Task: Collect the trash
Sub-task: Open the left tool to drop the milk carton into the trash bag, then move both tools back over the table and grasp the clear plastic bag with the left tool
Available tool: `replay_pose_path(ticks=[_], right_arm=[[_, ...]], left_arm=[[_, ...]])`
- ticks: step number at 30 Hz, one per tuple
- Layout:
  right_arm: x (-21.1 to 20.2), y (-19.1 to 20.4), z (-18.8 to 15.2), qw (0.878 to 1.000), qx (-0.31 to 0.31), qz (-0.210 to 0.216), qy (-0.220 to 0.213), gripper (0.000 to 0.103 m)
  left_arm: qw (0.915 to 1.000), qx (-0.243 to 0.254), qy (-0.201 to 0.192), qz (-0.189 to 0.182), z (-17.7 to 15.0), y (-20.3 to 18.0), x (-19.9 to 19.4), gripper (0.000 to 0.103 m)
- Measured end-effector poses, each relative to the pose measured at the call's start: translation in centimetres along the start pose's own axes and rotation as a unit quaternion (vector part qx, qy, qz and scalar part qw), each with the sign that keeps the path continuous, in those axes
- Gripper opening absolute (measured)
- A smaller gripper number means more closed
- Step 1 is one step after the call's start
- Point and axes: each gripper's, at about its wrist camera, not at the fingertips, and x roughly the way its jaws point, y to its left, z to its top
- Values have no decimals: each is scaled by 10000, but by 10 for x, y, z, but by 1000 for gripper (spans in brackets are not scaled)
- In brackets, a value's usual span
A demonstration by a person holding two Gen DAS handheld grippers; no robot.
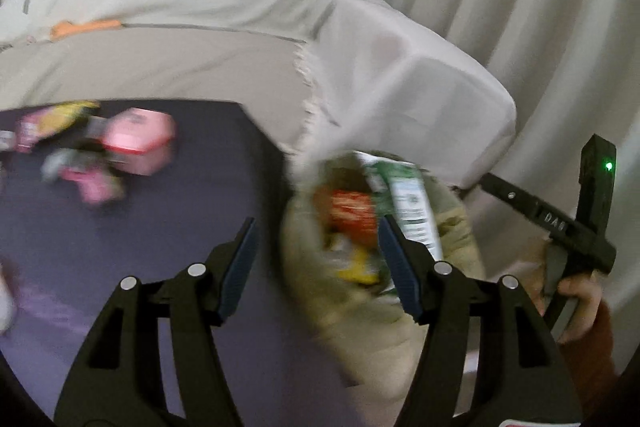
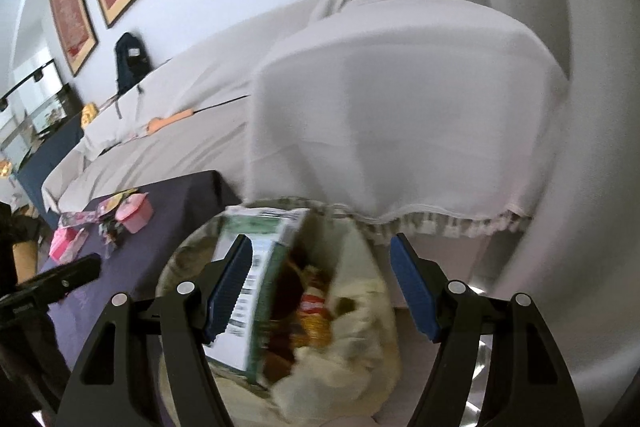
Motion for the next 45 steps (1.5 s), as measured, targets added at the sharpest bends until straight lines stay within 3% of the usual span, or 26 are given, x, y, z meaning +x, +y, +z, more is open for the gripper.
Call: replay_pose_path(ticks=[8,12,18,23,28,32,36,41,45], right_arm=[[2,55,4,9975,-303,633,30,68],[10,94,3,9949,-586,803,201,68],[26,156,-4,9875,-1029,1103,465,68],[42,200,-17,9821,-1374,1101,670,68],[59,235,-32,9748,-1555,1228,1029,68],[69,255,-46,9675,-1858,1190,1237,68],[81,269,-57,9609,-1997,1276,1430,67],[90,277,-64,9566,-1910,1474,1634,68],[94,284,-68,9520,-2012,1499,1752,68]], left_arm=[[9919,-365,-394,1155,-3,105,-80,59],[9856,-783,-482,1417,-15,154,-112,59],[9693,-1411,-126,2008,-48,206,-132,59],[9651,-2080,88,1589,-71,227,-139,59],[9609,-2083,274,1802,-78,232,-125,59],[9590,-2253,421,1669,-83,235,-118,56],[9582,-2386,360,1539,-80,236,-112,45],[9568,-2415,411,1567,-68,242,-95,13],[9606,-2343,331,1460,-61,244,-91,6]])
